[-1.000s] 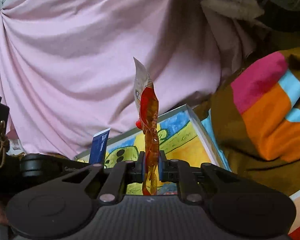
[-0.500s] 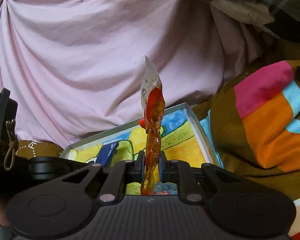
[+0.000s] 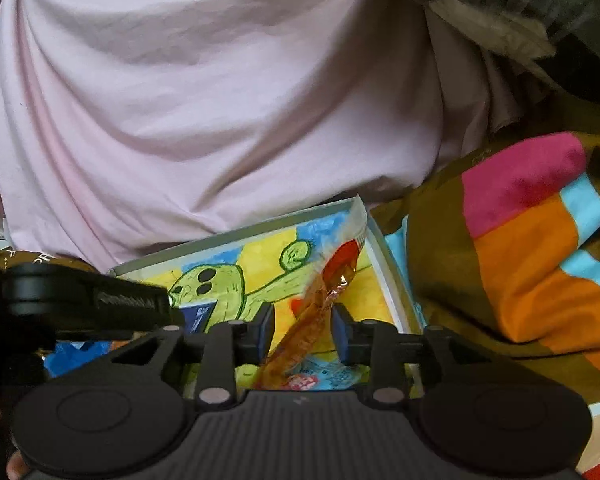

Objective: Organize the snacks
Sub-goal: 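Lower the blue tube into the tray and open left tool while right tool releases the tofu pack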

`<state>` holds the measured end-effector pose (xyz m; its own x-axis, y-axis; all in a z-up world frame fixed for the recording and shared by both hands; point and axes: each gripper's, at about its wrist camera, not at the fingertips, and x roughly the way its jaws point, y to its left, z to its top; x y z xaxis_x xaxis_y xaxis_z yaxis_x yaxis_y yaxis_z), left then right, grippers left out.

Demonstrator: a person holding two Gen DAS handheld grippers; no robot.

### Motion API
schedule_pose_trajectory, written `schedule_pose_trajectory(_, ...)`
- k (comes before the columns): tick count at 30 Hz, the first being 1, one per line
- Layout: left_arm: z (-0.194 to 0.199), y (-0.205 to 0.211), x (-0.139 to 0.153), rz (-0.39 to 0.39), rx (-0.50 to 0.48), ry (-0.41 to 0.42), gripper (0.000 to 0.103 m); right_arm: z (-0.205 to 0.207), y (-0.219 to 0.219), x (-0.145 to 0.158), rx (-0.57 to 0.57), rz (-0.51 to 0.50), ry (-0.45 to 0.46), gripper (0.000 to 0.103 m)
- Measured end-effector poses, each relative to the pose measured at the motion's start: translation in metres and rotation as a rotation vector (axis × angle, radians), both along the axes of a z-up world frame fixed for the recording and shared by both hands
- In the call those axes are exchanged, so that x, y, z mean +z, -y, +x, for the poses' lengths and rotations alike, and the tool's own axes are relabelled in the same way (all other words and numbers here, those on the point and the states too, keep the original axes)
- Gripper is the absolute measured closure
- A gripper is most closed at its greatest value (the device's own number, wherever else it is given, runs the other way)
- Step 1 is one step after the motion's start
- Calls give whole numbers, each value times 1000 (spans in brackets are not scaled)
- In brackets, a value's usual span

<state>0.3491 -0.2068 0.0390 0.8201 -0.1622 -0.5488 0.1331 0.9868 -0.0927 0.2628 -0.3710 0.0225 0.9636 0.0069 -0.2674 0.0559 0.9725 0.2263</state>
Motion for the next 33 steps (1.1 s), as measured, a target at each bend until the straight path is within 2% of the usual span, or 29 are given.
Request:
schedule_pose_trajectory(2,-3,-3,3,-9,10,14,41,-2,-1,0,-5,-17,7,52)
schedule_pose_trajectory(4,-6,-6,6,-19,20,24,34,-4,-4,2,-11,-37,15,43)
schedule_pose_trajectory(7,-11,-13,12,-33,41,42,30,-8,-7,5,-14,-67,32,32)
schedule_pose_trajectory(11,-22,-23,21,-44,63,76,12,-14,-10,9,-24,-87,51,16)
schedule_pose_trajectory(14,-32,-32,29,-47,76,106,4,-23,-13,13,-32,-99,80,8)
schedule_pose_trajectory(17,-44,-41,36,-52,79,121,1,-34,-15,18,-39,-115,109,2)
schedule_pose_trajectory(25,-87,-65,51,-60,76,155,1,-77,-16,26,-82,-154,159,0)
schedule_pose_trajectory(33,-139,-91,47,-40,63,186,1,-129,-26,30,-69,-202,192,0)
